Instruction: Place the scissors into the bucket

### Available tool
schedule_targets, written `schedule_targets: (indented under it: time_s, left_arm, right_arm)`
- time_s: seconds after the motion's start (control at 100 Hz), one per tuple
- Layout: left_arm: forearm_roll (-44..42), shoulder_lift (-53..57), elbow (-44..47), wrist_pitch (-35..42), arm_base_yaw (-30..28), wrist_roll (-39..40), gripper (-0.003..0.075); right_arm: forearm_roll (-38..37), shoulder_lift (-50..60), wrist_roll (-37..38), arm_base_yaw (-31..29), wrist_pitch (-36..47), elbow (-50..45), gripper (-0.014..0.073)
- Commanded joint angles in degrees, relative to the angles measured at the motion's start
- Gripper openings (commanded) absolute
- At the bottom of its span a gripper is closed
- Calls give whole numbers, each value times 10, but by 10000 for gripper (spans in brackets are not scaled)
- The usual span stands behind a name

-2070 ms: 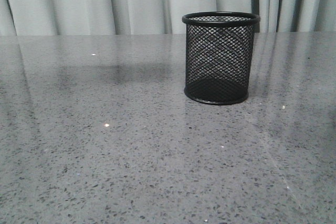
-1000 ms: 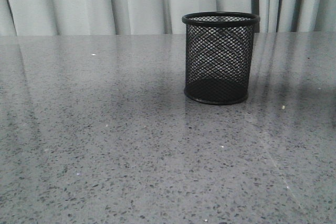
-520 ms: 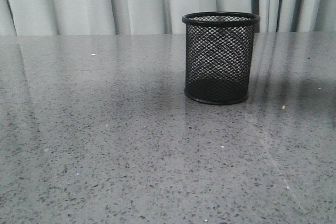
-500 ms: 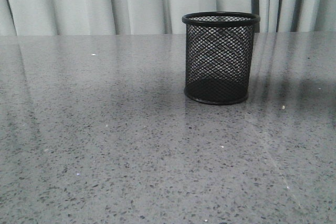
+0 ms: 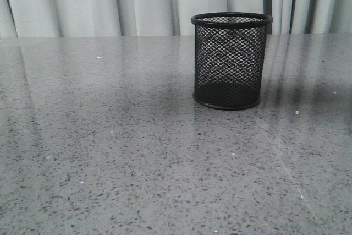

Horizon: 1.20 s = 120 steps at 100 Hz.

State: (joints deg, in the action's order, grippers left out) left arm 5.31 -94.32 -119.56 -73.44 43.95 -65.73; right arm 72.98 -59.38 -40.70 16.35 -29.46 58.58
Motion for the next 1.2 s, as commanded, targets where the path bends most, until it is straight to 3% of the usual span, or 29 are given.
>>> schedule_targets:
  time_s: [0.0, 0.16, 0.23, 0.4, 0.7, 0.84, 1.01, 1.19]
  left_arm:
    - [18, 28, -19, 4, 6, 15, 195]
    - [18, 30, -19, 5, 6, 40, 403]
    - [18, 32, -19, 5, 6, 55, 454]
    - [10, 44, -32, 5, -1, 136, 449]
    - [-8, 86, -53, 5, -79, 291, 439]
    - [-18, 112, -53, 5, -129, 349, 415]
    - [-21, 141, -53, 5, -174, 359, 385]
    - [-21, 167, -53, 5, -195, 362, 385]
  right_arm:
    - [6, 2, -15, -2, 16, 18, -71]
    - [6, 2, -16, -2, 16, 18, -71]
    - [6, 2, -17, -2, 16, 18, -71]
    - [1, 2, -28, -2, 16, 21, -71]
    - [-109, 2, -24, -2, -4, 84, -50]
    - [-226, 2, 56, -14, -37, 121, -50]
    - [-391, 2, 153, -47, -126, 172, -50]
    - [-463, -11, 183, -62, -231, 228, -50]
